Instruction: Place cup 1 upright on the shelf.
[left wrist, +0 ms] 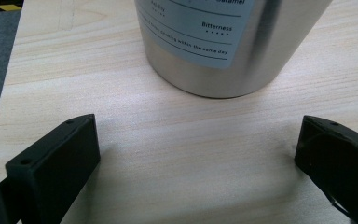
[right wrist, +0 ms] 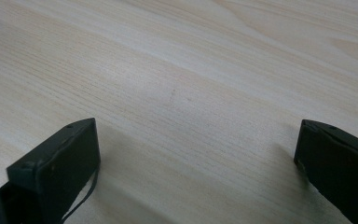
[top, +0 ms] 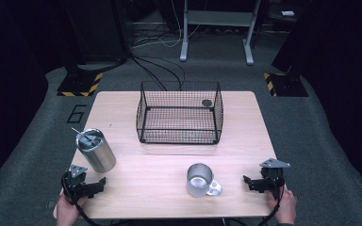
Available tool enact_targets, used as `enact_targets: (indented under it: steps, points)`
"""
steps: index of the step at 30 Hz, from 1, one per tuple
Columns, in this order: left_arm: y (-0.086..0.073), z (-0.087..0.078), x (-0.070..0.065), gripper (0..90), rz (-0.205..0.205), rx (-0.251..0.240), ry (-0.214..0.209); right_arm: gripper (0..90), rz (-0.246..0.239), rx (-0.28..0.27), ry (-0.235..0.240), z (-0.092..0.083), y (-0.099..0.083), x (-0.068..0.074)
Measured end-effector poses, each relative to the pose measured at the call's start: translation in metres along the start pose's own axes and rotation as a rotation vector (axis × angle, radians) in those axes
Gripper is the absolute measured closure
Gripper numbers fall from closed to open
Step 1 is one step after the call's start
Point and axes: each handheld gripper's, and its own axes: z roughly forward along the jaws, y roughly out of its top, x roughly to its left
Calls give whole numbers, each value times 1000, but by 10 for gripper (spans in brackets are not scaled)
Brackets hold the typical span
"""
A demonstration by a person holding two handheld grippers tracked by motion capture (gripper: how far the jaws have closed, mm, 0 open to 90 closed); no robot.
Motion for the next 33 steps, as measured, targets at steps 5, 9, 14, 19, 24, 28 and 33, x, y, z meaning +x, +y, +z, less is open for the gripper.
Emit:
enact_targets:
  steps: [5, 9, 14, 19, 24, 28, 33]
  points:
    - [0, 0, 0, 0, 1, 0, 1, 0, 1, 0, 1, 0, 0, 0]
    - [-1, -2, -1, 0, -9, 9, 3, 0, 1, 0, 1, 0, 0, 0]
    - [-2, -2, 0, 2, -1, 2, 3, 0, 1, 0, 1, 0, 0, 0]
    - [-2, -2, 1, 0, 2, 3, -27, 0, 1, 0, 0, 0, 0, 0]
    - [-2, -5, 4, 1, 3, -27, -73, 0, 1, 0, 1, 0, 0, 0]
    - [-2, -11, 7, 1, 0, -37, -97, 0, 0, 0, 2, 0, 0, 0]
    - [3, -20, 8, 1, -20, -87, -127, 0, 0, 0, 2, 0, 0, 0]
